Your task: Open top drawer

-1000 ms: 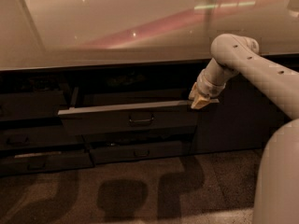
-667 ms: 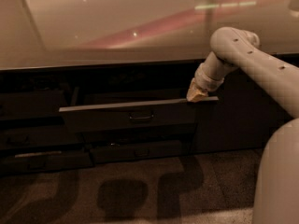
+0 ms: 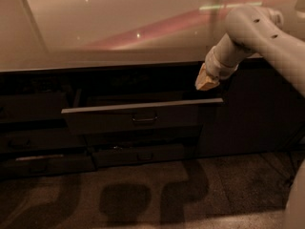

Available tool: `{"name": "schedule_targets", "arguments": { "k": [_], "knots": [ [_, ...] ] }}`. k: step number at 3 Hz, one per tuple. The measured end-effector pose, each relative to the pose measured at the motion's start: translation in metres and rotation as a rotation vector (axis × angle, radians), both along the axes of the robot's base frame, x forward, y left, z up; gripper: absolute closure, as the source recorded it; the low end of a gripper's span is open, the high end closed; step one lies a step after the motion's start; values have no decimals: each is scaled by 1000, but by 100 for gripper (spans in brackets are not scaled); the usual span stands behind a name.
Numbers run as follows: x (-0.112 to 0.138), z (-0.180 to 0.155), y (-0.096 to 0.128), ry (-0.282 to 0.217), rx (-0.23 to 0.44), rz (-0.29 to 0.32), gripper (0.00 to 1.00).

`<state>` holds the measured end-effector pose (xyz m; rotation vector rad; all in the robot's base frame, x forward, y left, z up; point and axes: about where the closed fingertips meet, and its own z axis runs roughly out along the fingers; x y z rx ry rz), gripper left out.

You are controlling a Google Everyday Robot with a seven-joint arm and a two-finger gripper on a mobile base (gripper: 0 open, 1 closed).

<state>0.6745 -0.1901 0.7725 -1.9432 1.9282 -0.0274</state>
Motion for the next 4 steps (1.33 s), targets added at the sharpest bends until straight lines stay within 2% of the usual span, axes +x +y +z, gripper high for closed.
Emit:
{"name": "schedule_targets", "arguments": {
  "k": [1,2,3,4],
  "knots": [
    [-1,5,0,-7,-1,0,100],
    [-2,0,5,-37,-32,17,100],
    [-16,20,0,-167,-109,47,100],
    [-21,7,18,-334,-137,106,100]
  ]
}}
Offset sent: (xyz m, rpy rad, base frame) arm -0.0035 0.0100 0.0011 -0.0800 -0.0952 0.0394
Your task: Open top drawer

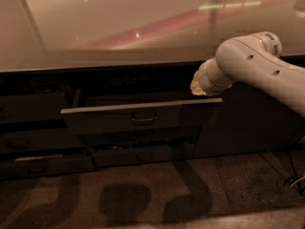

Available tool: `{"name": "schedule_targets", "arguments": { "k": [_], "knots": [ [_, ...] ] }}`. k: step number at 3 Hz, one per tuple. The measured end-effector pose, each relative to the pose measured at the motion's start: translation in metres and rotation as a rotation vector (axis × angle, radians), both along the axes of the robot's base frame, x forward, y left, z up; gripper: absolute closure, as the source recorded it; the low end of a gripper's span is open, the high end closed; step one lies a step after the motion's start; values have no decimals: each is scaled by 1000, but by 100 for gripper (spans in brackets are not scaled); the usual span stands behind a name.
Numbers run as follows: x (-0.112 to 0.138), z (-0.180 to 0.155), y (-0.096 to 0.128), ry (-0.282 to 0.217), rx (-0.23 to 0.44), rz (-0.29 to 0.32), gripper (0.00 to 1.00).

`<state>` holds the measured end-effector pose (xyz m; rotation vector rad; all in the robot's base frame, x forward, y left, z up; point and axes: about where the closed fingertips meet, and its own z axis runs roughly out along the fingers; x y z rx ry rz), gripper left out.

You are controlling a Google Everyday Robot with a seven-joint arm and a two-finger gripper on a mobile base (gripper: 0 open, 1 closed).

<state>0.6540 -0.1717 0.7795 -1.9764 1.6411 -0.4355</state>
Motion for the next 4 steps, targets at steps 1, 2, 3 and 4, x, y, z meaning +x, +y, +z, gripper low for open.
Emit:
{"name": "schedule_targets", "arguments": {
  "k": [1,2,3,4],
  "knots": [
    [5,-6,-4,28,5,-12,100],
    [17,-16,19,65,-37,24,100],
    [21,-30,85,77,-142,119,100],
    [26,-32,101,62,-176,153,100]
  ]
}}
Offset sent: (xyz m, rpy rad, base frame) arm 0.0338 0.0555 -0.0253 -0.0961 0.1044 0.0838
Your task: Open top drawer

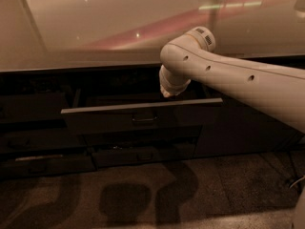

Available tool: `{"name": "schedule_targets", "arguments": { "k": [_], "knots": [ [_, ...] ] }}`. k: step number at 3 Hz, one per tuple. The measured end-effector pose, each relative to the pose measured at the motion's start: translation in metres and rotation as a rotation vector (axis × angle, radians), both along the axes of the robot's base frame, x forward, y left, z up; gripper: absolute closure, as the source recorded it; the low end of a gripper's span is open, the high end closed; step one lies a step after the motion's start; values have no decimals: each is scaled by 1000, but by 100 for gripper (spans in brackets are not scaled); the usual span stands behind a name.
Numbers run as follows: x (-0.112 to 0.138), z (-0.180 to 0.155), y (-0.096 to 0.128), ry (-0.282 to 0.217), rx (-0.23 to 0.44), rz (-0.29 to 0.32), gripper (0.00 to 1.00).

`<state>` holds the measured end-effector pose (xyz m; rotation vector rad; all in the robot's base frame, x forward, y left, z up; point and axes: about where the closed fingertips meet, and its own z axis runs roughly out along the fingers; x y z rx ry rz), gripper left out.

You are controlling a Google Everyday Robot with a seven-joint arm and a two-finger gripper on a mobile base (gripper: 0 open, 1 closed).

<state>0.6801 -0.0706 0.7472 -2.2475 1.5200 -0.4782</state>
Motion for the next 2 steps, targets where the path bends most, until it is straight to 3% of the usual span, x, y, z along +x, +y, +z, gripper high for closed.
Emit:
{"name": "schedule_targets", "arguments": {
  "k": [1,2],
  "knots": [
    [0,0,0,0,0,0,100],
    [-3,1,-20,-19,9,-20,100]
  ]
}}
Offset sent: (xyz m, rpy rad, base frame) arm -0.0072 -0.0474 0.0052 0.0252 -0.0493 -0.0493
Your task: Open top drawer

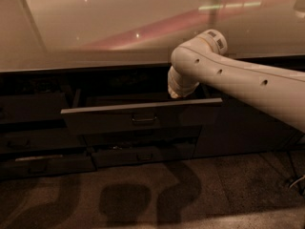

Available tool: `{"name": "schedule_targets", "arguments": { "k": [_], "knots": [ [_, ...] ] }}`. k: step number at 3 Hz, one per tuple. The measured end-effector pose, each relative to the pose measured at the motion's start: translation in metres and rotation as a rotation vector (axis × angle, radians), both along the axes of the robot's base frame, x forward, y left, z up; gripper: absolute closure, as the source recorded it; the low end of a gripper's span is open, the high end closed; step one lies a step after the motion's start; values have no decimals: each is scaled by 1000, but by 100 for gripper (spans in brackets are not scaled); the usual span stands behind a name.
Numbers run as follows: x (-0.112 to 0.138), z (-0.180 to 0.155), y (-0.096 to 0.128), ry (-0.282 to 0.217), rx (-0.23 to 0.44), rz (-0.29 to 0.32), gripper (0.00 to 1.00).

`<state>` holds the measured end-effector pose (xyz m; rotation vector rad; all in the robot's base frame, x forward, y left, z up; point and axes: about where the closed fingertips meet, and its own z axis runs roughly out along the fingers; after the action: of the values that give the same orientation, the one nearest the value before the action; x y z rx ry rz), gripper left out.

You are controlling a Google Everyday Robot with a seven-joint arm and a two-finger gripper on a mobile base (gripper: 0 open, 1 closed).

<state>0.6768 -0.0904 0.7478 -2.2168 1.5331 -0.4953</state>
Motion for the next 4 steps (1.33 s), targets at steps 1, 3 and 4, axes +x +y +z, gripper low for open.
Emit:
{"name": "schedule_targets", "arguments": {
  "k": [1,3,4],
  "knots": [
    [-2,-1,-21,-89,40,19,100],
    [10,-8,-30,-59,37,-9,100],
    [46,-40,-66,14,70,-80,100]
  ]
}}
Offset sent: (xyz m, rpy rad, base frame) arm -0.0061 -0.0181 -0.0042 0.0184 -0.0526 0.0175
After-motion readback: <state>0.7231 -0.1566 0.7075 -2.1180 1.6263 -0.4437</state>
